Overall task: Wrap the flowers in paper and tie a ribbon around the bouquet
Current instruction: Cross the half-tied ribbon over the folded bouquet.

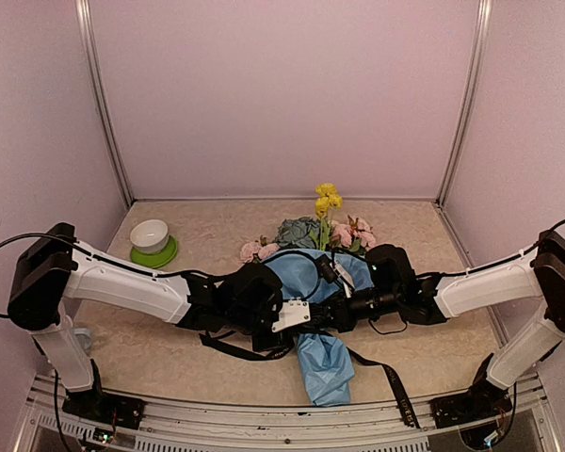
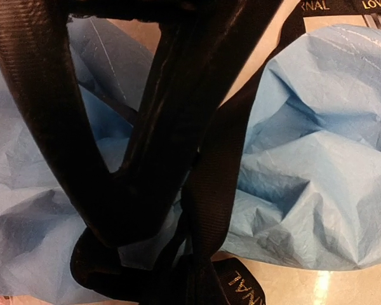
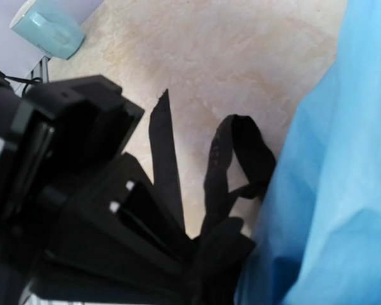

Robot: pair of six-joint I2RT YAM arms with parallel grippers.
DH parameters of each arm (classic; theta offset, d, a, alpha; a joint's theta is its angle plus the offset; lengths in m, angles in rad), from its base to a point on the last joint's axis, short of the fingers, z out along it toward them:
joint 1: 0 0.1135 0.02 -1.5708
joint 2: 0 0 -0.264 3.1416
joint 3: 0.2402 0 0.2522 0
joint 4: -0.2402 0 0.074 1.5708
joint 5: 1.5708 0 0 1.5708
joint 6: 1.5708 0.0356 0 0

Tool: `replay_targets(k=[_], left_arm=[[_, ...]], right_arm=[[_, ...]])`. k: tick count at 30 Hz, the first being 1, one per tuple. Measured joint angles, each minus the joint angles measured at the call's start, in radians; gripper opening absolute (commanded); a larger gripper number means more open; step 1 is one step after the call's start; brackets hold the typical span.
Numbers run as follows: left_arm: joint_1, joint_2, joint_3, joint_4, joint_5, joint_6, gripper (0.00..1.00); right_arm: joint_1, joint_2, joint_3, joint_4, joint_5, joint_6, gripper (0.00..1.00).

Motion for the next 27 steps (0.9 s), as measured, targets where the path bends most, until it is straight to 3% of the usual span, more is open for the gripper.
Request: replay_targets(k=[8, 13, 22, 27], left_arm=[[0.032, -0.071, -0.034, 0.083, 0.106, -0.069, 0.00], [0.058, -0.032, 0.023, 0.072, 0.129, -0.135, 0.00], [0.068, 0.064, 0.090, 0.037, 0.112, -0.199, 0.04], [0.075, 0.089, 0.121, 0.000, 0.089, -0.225, 0.05]], right_arm=[[0.000, 0.000, 0.000, 0.013, -0.028, 0.012, 0.00], [-0.005, -0.001, 0.000, 0.037, -0.046, 0.049, 0.00], [-0.009, -0.005, 0.001, 0.033, -0.068, 0.074, 0.26], [-0.034, -0.022, 0.044, -0.079, -0.046, 0.034, 0.26]])
